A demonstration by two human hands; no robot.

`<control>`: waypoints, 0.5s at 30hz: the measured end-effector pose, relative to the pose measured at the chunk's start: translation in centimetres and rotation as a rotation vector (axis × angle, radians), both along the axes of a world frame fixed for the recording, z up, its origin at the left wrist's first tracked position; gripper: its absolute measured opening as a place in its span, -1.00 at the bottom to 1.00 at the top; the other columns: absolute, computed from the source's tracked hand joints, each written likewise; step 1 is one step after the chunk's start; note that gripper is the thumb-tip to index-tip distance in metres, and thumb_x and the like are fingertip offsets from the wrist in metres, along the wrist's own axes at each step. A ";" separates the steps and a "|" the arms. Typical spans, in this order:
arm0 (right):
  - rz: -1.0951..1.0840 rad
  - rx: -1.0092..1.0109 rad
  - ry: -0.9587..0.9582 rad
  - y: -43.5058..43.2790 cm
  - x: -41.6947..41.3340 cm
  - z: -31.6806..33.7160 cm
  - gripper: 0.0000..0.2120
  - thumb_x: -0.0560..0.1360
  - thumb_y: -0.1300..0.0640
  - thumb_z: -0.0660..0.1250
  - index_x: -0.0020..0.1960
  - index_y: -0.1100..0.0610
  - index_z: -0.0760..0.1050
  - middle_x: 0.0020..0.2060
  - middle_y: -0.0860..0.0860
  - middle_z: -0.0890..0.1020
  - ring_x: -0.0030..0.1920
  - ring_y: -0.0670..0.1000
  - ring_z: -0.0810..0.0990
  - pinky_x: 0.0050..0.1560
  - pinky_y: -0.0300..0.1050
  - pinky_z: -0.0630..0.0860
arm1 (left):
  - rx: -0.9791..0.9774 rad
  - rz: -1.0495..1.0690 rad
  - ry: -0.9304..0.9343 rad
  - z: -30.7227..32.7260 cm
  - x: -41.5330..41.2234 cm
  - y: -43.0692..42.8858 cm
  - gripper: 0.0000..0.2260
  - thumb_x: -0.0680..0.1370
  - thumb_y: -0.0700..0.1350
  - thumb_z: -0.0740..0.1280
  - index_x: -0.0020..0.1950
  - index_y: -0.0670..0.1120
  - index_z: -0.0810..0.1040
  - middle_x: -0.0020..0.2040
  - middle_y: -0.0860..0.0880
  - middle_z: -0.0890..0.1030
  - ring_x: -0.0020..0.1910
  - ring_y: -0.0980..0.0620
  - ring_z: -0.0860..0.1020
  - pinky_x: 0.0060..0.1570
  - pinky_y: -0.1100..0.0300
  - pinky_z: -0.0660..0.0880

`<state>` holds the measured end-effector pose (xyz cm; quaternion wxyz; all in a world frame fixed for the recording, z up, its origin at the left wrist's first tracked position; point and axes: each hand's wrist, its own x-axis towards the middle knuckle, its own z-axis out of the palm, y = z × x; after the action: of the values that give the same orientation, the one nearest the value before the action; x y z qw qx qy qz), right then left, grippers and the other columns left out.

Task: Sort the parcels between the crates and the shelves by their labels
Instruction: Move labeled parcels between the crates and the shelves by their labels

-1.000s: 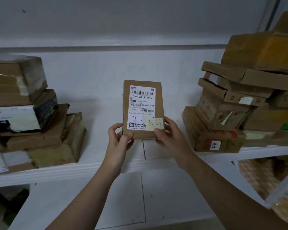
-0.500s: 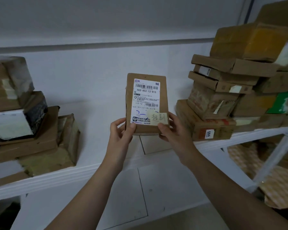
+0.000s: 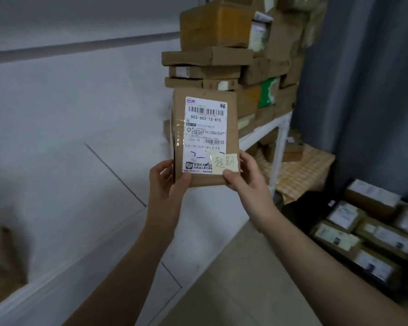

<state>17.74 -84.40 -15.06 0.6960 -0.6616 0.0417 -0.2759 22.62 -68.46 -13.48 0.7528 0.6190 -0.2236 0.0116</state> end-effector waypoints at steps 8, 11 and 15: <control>-0.265 0.088 0.122 -9.0 -11.1 -3.5 -0.67 0.50 0.12 0.36 0.16 -0.19 0.38 0.15 -0.07 0.57 0.04 -0.20 0.60 -0.06 -0.32 0.54 | 0.113 -0.318 0.075 -3.5 -6.0 -11.1 -0.78 0.57 -0.16 0.31 0.15 0.05 0.36 0.11 0.04 0.61 0.08 0.19 0.60 -0.07 0.38 0.51; -0.339 0.091 0.218 -12.7 -15.7 -4.9 -0.66 0.53 0.09 0.34 0.22 -0.17 0.34 0.14 -0.14 0.55 0.06 -0.18 0.59 0.05 -0.23 0.54 | 0.178 -0.417 0.133 -5.3 -8.8 -15.6 -0.75 0.56 -0.09 0.31 0.20 0.05 0.35 0.16 0.04 0.59 0.08 0.21 0.59 -0.05 0.33 0.51; -0.428 0.114 0.355 -18.7 -23.1 -6.8 -0.54 0.53 0.03 0.34 0.37 -0.05 0.28 0.20 -0.05 0.54 0.14 -0.04 0.56 0.08 -0.13 0.55 | 0.283 -0.529 0.218 -8.0 -14.0 -22.9 -0.65 0.56 -0.01 0.32 0.30 0.03 0.32 0.24 -0.01 0.55 0.19 0.08 0.55 0.24 0.05 0.46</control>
<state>-5.39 -103.13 -21.82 0.6400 -0.6354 0.3170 -0.2936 8.63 -91.41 -21.52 0.6556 0.6355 -0.2945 -0.2822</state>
